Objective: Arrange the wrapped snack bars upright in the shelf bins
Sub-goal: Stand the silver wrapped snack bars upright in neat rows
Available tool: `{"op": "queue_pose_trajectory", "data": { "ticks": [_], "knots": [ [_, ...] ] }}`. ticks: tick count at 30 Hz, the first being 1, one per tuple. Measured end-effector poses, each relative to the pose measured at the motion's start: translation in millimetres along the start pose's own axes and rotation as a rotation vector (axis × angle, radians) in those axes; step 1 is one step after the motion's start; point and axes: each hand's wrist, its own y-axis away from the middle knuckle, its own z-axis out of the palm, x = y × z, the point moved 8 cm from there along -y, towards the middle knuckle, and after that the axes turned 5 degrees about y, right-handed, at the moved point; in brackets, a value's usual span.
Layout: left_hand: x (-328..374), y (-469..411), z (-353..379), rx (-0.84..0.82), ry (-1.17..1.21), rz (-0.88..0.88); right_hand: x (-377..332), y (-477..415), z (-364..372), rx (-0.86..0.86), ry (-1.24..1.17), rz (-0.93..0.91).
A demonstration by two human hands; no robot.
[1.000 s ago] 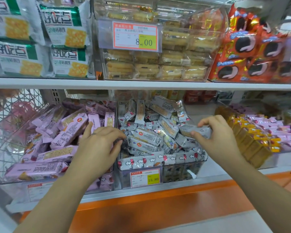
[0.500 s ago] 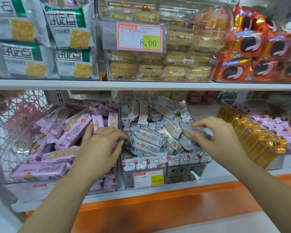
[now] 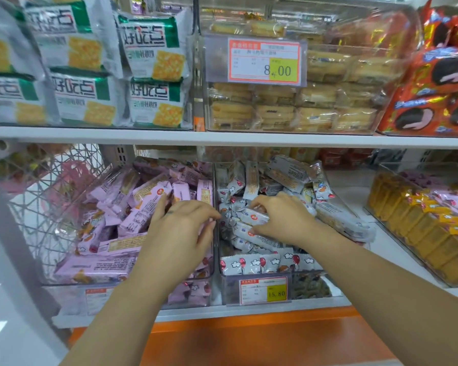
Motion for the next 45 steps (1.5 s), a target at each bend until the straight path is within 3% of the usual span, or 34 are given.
{"op": "queue_pose_trajectory", "data": {
  "ticks": [4, 7, 11, 14, 25, 31, 37, 39, 43, 45],
  "knots": [
    [1.1, -0.6, 1.5, -0.007, -0.004, 0.007, -6.7, 13.7, -15.3, 0.069, -0.068, -0.058],
    [2.8, -0.3, 3.5, -0.021, -0.013, 0.007, -1.4, 40.4, -45.5, 0.254, -0.194, -0.068],
    [6.8, 0.5, 6.3, -0.032, -0.02, 0.016, 52.9, 91.5, -84.7, 0.592, -0.517, 0.108],
    [10.1, 0.2, 10.1, -0.054, -0.032, 0.011, 89.7, 116.3, -88.1, 0.69, -0.496, 0.215],
    [13.6, -1.1, 12.4, -0.079, -0.03, -0.007, 128.4, 118.3, -49.8, 0.505, -0.523, 0.394],
    [9.8, -1.3, 10.9, -0.082, -0.041, -0.006, 127.5, 123.3, -52.3, 0.516, -0.499, 0.414],
    [8.1, -1.1, 11.9, -0.086, -0.037, -0.018, 87.0, 118.8, -89.6, 0.628, -0.361, 0.193],
    [7.9, -1.4, 12.2, -0.083, -0.034, -0.02, 59.3, 99.5, -85.8, 0.507, -0.402, 0.074],
    [4.6, -1.0, 9.2, -0.06, -0.027, -0.019, 4.7, 46.2, -36.8, 0.049, -0.342, -0.096],
    [2.0, -0.8, 6.6, -0.049, -0.012, -0.018, -13.2, 25.5, -17.5, -0.039, -0.241, -0.122]
  ]
}}
